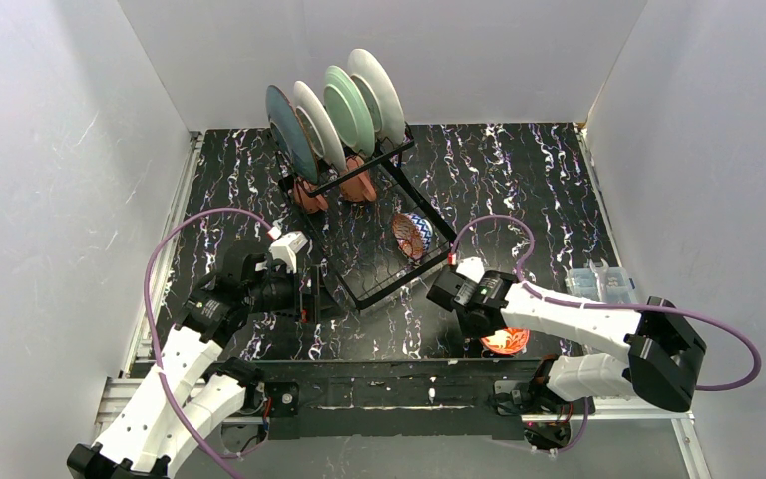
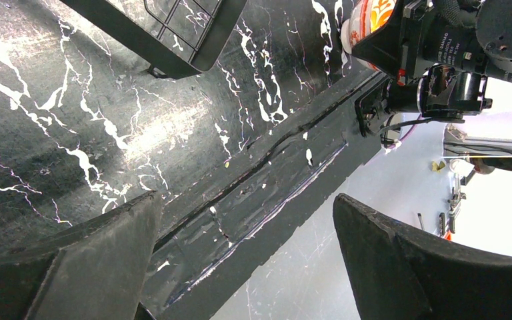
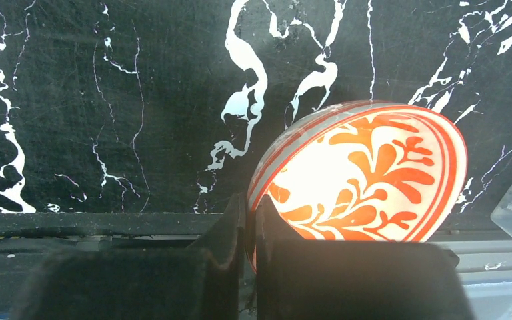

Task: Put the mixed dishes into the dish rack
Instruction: Pick up the bowl from the corner of the board.

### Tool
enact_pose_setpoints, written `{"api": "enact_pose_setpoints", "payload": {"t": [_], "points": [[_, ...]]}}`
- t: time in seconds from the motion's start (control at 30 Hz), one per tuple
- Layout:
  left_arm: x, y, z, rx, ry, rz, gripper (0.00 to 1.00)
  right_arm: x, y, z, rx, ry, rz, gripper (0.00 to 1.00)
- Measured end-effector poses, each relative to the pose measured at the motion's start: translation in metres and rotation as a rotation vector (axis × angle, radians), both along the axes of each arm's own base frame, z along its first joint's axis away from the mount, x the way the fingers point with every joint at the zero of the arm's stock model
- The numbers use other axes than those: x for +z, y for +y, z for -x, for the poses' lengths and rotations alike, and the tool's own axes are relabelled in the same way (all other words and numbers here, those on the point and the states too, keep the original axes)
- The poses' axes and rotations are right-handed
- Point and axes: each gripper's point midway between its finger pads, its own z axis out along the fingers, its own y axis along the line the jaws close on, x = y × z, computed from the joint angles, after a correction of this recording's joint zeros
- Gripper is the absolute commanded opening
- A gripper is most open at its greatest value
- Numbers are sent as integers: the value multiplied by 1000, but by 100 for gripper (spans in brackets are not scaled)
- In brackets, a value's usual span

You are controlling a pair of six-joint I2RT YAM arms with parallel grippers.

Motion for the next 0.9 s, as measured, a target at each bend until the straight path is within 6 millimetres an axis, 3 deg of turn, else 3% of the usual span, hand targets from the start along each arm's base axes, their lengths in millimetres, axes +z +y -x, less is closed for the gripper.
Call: {"api": "enact_pose_setpoints", "payload": {"t": [0.33,0.57,0.9], "points": [[1,0,1,0,-7,3,99,5,6,0,23,3,-16,1],[2,2,1,7,22,-19,99,19,30,-1,95,-16,-93,1],[27,7,-6,32,8,-56,99,40,69,9,359,-66,-139,1]]}}
